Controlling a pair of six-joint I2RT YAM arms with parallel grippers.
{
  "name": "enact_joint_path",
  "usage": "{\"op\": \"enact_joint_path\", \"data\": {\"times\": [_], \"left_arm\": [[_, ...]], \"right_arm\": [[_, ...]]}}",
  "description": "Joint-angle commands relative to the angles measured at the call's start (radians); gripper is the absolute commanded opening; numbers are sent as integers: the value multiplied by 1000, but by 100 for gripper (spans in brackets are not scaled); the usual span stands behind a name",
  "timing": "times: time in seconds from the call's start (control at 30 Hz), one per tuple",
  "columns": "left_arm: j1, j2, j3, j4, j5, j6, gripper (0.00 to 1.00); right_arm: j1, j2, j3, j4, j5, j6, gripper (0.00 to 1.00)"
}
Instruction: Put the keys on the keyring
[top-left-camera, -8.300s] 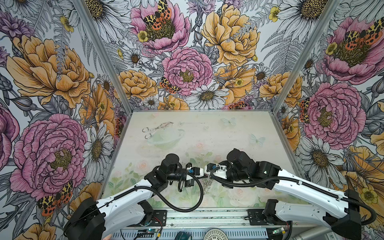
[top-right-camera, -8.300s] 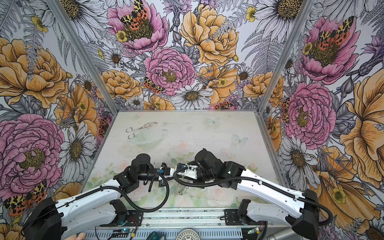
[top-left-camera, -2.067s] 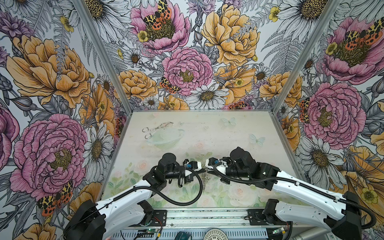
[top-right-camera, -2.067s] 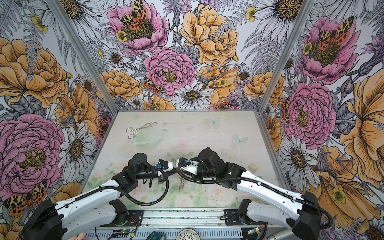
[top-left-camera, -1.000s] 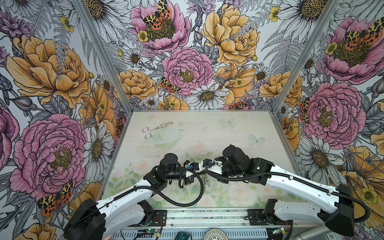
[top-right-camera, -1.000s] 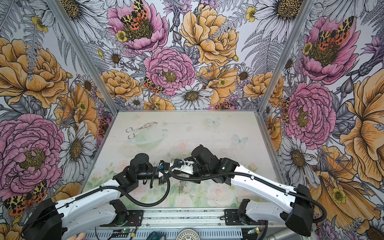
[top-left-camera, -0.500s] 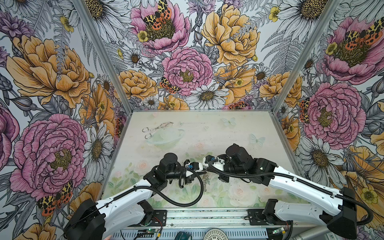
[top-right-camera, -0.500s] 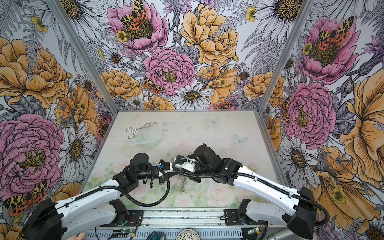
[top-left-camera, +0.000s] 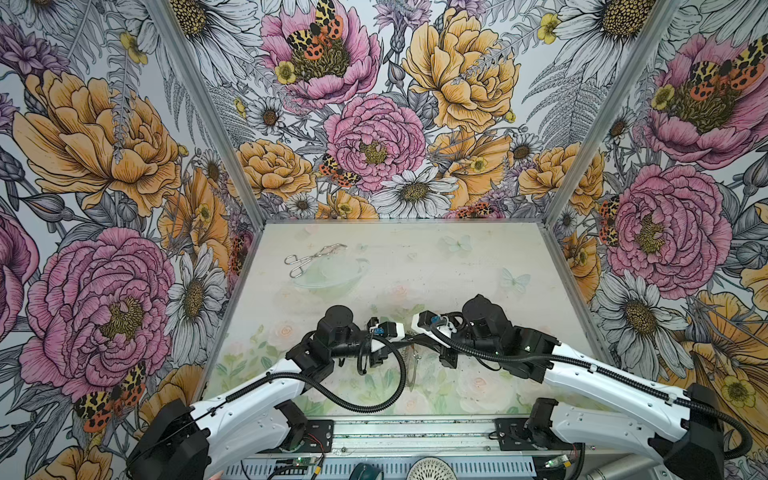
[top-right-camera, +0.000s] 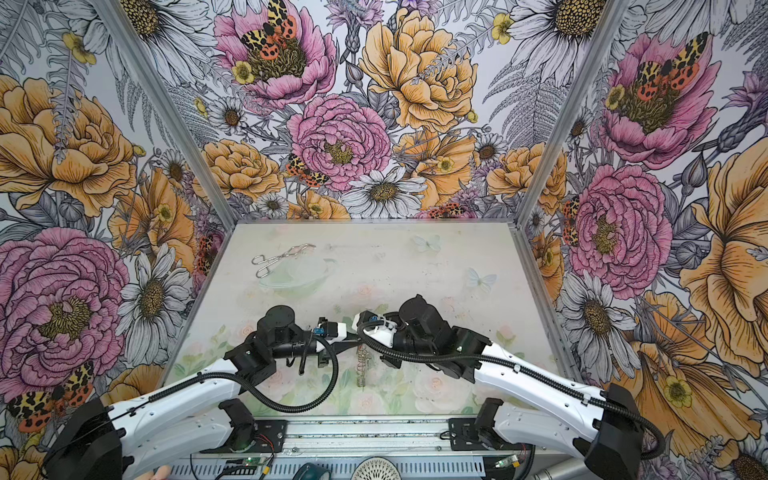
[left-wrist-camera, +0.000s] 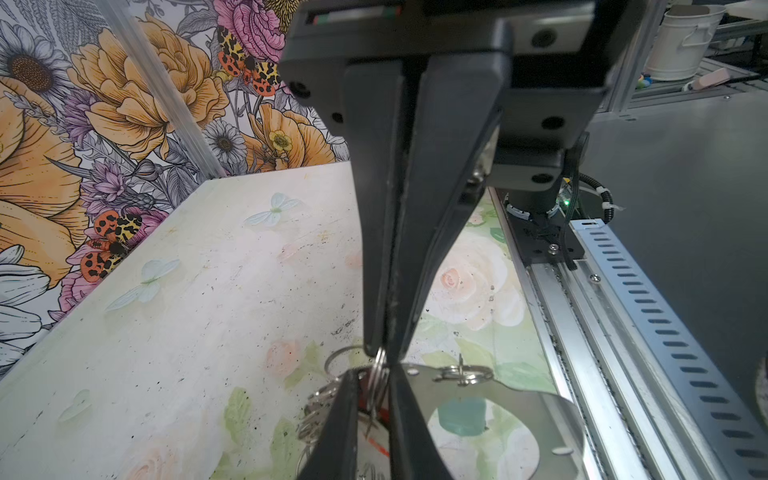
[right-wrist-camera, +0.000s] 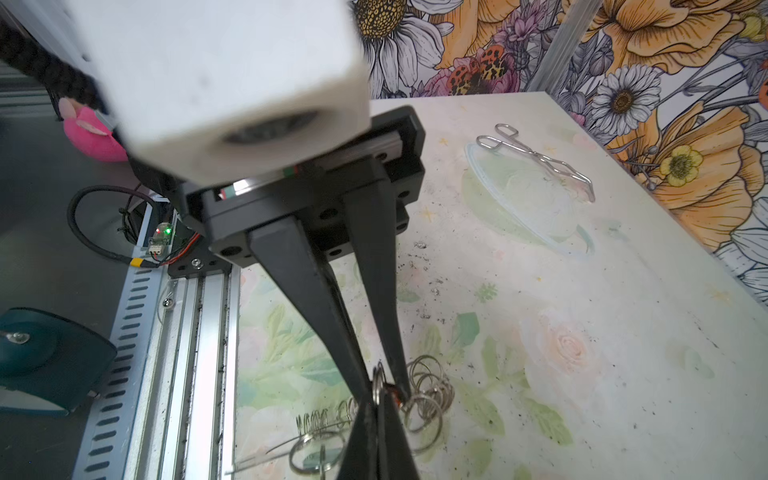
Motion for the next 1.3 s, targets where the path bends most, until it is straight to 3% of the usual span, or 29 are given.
{"op": "enact_joint_path", "data": {"times": [0.0,0.2,0.5,0.6,0.73,0.87,1.27], "left_arm": [[9,-16,-8,26,-6,-16,15],[12,-14,-5,28,-10,-19,14],[14,-5,1,23,-9,-18,0],[13,-5,4,19,-14,-16,0],[9,-7,5,7,-33,-3,0],[2,-5,11,-7,-39,6,0],[-5,-5,13,-17,-41,10,0]], "right_arm": [[0,-38,-15,136,-20,30,0],[-2,-65,-54,188,-26,37,0],[-1,-66,-84,195,-25,22,0],[0,-50,-46,108,-3,-4,0],[0,1,54,-61,42,-25,14],[0,47,132,-178,47,-31,21],[5,154,271,-358,59,-62,22]]}}
